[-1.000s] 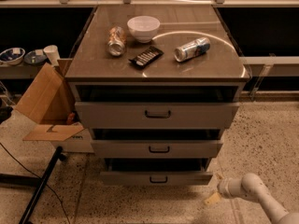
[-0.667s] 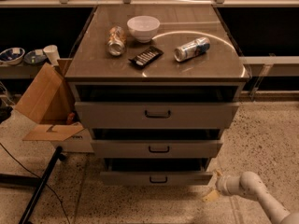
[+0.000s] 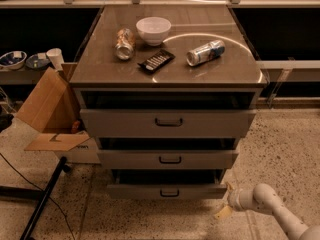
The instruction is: Open bottom drawer
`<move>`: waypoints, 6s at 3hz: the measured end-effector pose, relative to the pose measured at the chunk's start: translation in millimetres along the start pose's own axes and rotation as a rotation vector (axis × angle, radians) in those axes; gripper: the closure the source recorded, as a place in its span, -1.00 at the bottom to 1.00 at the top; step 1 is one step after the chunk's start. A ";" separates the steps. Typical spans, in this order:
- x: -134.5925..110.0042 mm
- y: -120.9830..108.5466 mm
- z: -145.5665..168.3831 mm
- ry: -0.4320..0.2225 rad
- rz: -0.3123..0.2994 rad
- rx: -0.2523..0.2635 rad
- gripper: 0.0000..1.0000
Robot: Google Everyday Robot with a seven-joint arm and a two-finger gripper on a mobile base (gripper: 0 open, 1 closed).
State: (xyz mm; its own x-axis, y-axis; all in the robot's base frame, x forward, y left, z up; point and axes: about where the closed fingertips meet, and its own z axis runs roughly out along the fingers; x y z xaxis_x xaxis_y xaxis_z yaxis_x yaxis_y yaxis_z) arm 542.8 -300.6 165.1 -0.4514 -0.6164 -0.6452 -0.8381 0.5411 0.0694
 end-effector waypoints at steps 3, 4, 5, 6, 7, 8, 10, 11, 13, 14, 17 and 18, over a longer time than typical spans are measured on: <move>24.9 27.3 -4.5 0.062 0.027 -0.038 -1.00; 39.8 41.6 -13.3 0.072 0.049 -0.024 -1.00; 53.1 64.2 -15.6 0.073 0.073 -0.017 -1.00; 63.6 83.3 -15.8 0.068 0.093 -0.009 -1.00; 68.5 92.6 -26.6 0.049 0.120 0.048 -1.00; 66.7 92.1 -50.5 0.044 0.152 0.145 -1.00; 22.1 65.9 -85.7 0.020 0.126 0.341 -1.00; -2.5 46.6 -69.8 0.002 0.055 0.329 -1.00; 7.3 -1.5 -36.9 0.080 -0.032 0.156 -1.00; 21.3 -9.5 -29.0 0.132 -0.027 0.071 -1.00; 53.8 46.1 -16.9 0.261 0.040 -0.021 -1.00; 52.6 67.9 -10.1 0.280 0.009 -0.026 -1.00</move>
Offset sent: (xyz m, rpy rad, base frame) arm -0.0591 -0.0148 -0.0219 -0.0577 0.1325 0.0022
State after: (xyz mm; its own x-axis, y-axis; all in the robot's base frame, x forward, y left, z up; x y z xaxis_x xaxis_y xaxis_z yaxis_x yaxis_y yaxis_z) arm 459.1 -302.1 143.6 -0.5229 -0.7475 -0.4096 -0.8396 0.5345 0.0964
